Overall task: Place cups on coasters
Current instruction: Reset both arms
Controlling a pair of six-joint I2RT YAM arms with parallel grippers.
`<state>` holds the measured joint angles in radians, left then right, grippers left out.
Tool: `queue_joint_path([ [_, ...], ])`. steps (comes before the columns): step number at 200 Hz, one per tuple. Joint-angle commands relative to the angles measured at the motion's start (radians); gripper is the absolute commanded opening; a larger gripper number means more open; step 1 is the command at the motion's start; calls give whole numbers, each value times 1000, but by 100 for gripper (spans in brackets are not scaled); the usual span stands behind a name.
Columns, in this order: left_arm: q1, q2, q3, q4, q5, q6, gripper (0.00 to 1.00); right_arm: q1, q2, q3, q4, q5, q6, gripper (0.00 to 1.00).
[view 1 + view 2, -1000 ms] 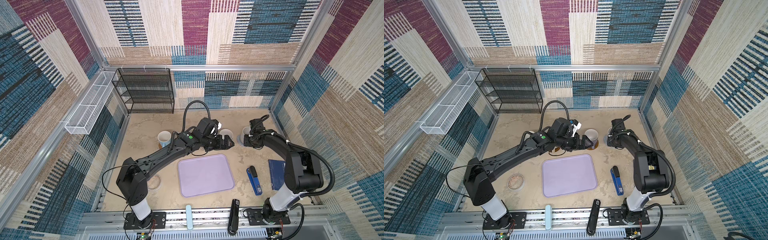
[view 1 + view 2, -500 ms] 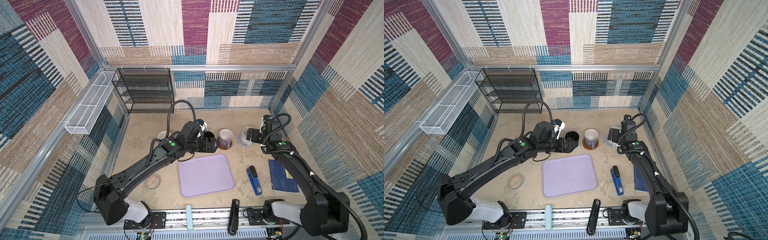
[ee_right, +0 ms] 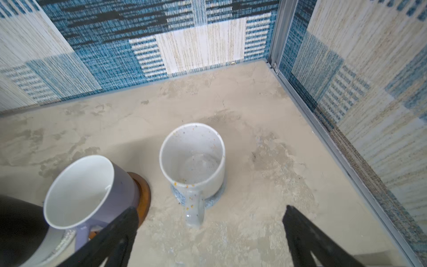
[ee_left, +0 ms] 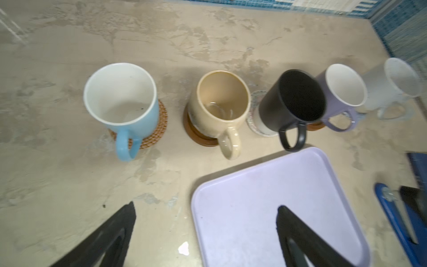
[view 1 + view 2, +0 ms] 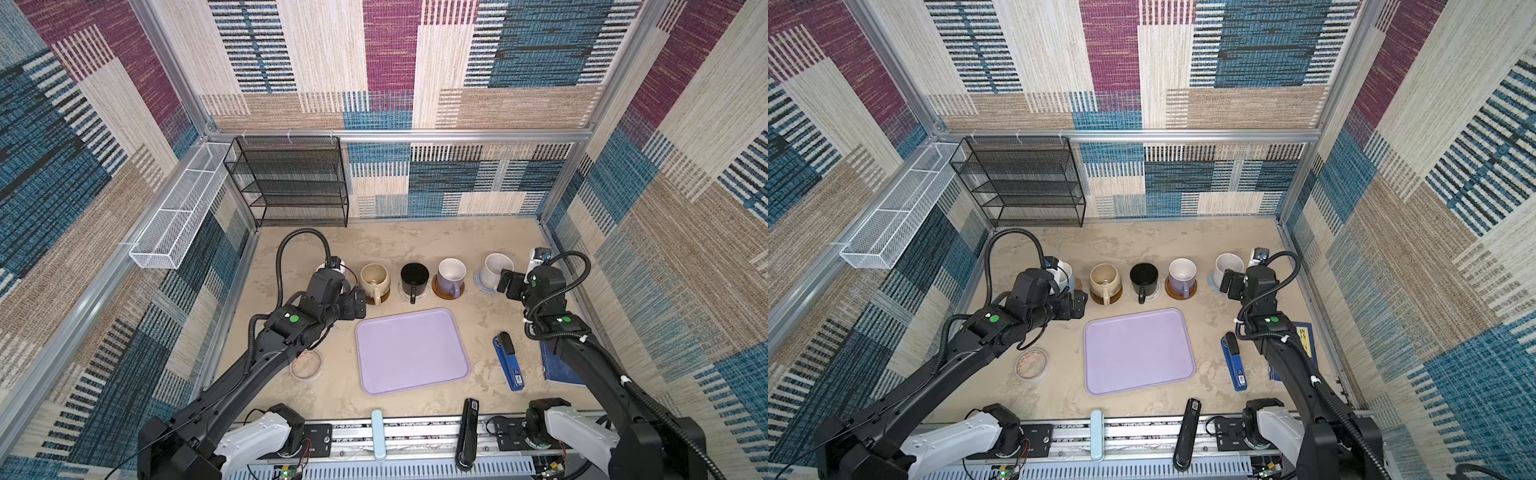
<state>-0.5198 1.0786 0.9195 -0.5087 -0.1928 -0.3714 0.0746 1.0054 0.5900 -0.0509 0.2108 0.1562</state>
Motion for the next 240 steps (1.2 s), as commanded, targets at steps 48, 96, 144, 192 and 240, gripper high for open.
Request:
queue_joint_path([
  [48, 40, -74, -159, 219, -198, 198, 98, 0, -234, -257, 388, 17, -65, 100],
  [96, 79, -98, -329, 511, -254, 325, 99, 0, -128, -343, 592, -1, -43, 99],
  [144, 164, -91, -435, 660, -192, 400, 97, 1, 9, -385, 771, 3, -76, 99],
  [192, 319, -10, -557, 921, -49, 418, 96, 0, 144, -382, 919, -3, -134, 99],
  [240, 393, 121, -595, 1103, 53, 445, 95, -1, 257, -366, 1028, -19, -168, 100],
])
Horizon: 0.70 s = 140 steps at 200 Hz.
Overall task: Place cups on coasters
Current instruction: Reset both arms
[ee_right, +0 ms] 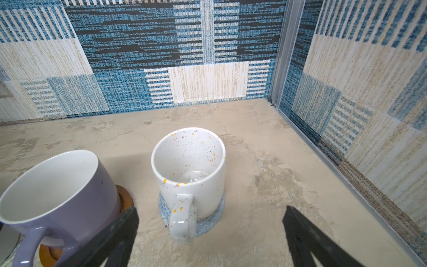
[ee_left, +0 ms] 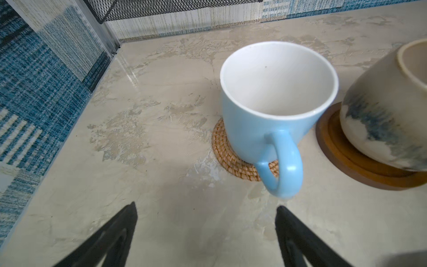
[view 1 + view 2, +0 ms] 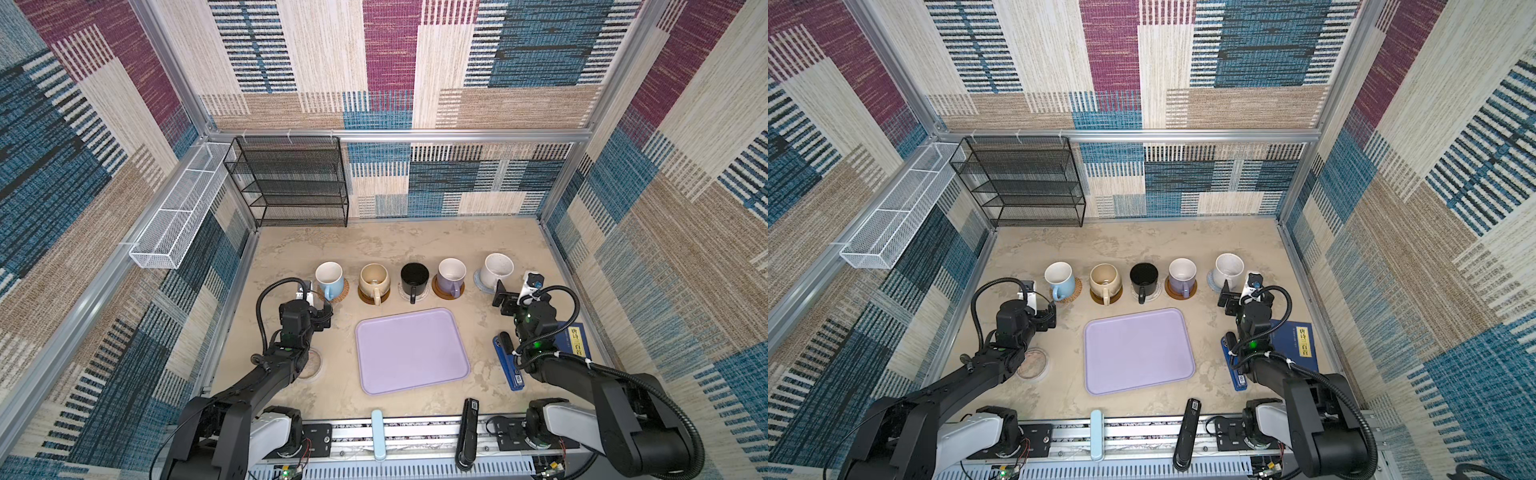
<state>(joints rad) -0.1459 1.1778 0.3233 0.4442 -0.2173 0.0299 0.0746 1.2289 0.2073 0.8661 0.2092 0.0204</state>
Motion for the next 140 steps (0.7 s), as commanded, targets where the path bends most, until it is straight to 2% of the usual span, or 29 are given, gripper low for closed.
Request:
queue_joint_path([
  [1, 20, 22, 1, 153, 77, 44, 95, -1, 36, 19, 110, -18, -31, 100],
  [41, 38, 46, 8, 157, 92, 45, 95, -1, 78, 10, 146, -24, -37, 100],
  [84, 73, 137, 51, 228, 115, 61, 95, -4, 143, 23, 228, -16, -42, 100],
  [140, 139, 240, 86, 291, 220, 17, 94, -18, 245, 74, 250, -36, -48, 100],
])
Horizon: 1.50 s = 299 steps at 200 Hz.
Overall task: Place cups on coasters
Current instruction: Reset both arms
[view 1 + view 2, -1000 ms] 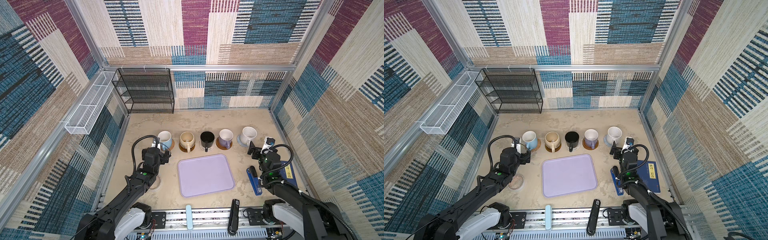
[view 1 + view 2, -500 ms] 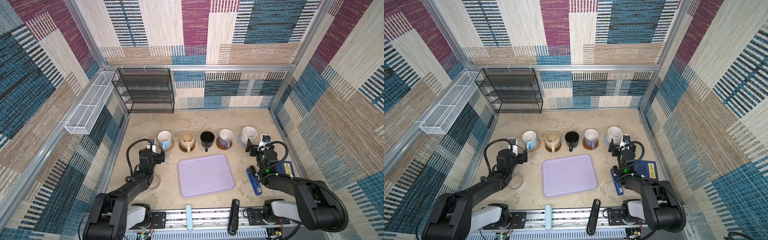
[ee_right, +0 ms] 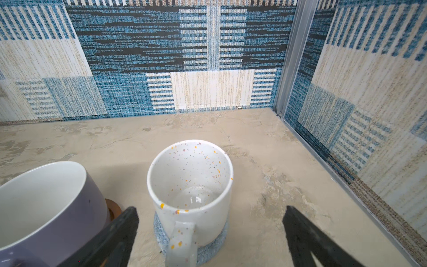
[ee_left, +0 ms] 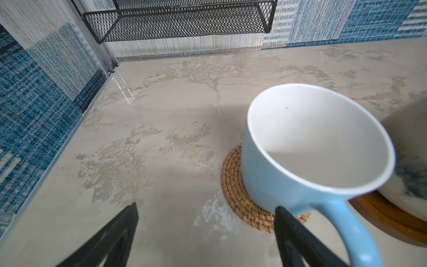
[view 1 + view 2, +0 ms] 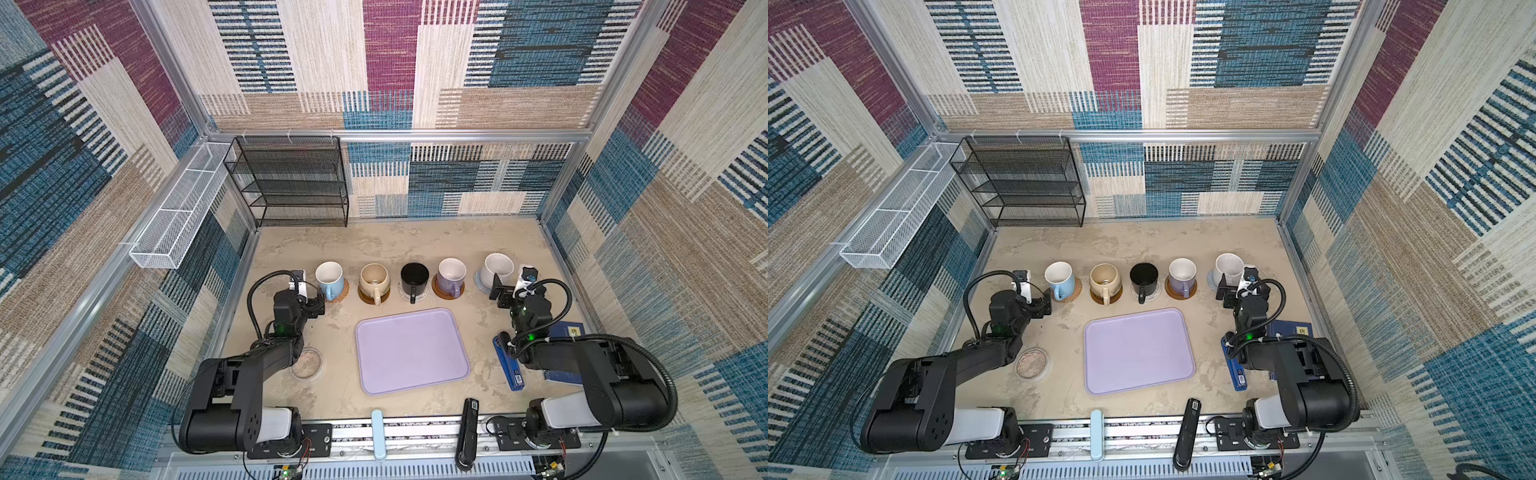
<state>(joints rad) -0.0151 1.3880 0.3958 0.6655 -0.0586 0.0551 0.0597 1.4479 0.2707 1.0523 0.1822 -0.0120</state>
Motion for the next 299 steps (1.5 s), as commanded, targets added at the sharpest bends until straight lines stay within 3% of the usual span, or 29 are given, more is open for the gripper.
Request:
queue_joint_path([
  [1, 9, 30, 14, 71, 62, -8, 94, -3, 28, 11, 64, -9, -16, 100],
  [55, 10, 122, 0, 177, 85, 6, 92, -18, 55, 16, 83, -33, -5, 100],
  [130, 15, 148, 34, 137, 47, -17, 98, -52, 54, 20, 66, -91, 17, 100],
  [179, 42, 155, 57, 103, 95, -34, 99, -90, 69, -25, 159, -238, 9, 100],
  [232, 44, 156, 55, 105, 97, -34, 99, -90, 95, -64, 249, -245, 2, 100],
  [299, 43, 154, 54, 108, 93, -31, 99, -89, 91, -58, 230, -230, 7, 100],
])
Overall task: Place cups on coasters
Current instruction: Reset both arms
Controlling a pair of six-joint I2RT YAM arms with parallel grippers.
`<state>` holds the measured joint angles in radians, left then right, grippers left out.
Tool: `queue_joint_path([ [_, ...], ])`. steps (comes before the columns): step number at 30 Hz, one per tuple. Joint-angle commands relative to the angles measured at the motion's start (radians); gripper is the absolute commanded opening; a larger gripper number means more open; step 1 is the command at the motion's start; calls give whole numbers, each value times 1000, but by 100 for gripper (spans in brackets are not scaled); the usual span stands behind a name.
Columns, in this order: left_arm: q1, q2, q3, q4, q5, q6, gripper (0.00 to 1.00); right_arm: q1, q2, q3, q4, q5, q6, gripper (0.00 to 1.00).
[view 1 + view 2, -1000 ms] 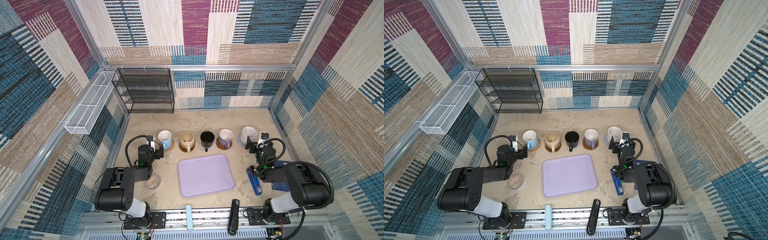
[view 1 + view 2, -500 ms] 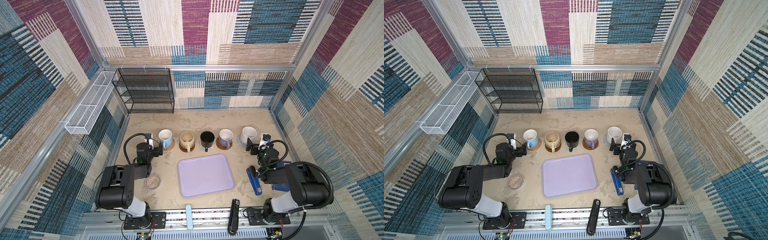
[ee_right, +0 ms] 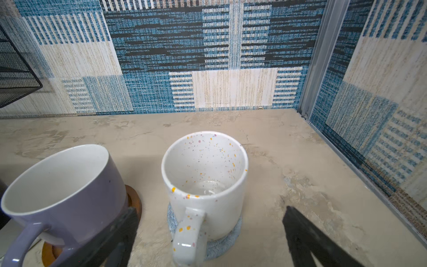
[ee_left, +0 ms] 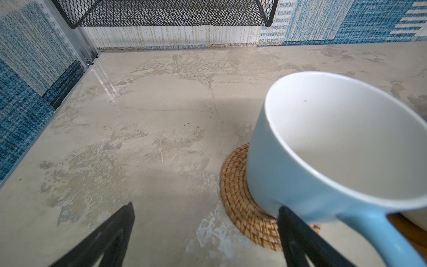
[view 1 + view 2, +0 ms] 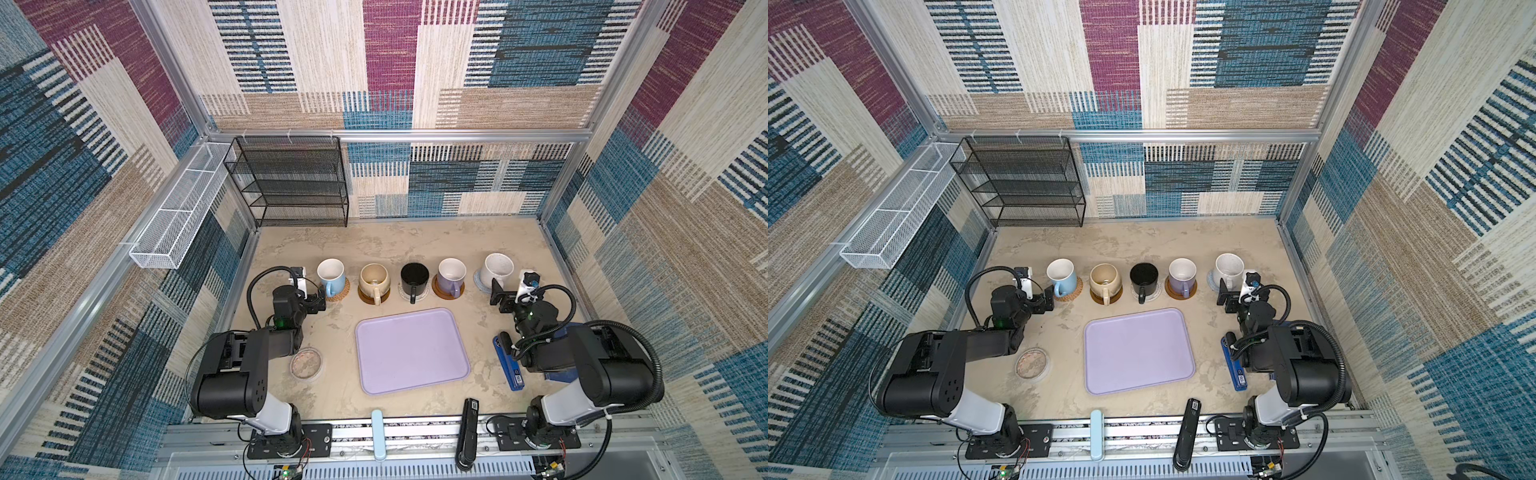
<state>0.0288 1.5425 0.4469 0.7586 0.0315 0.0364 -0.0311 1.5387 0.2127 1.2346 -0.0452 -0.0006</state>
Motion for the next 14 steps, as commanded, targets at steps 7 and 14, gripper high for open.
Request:
queue_joint_path([
  [7, -1, -1, 3, 15, 4, -13, 99, 3, -1, -4, 51, 0, -6, 100],
  [14, 8, 6, 10, 8, 19, -22, 99, 3, -5, -6, 54, -3, -9, 100],
])
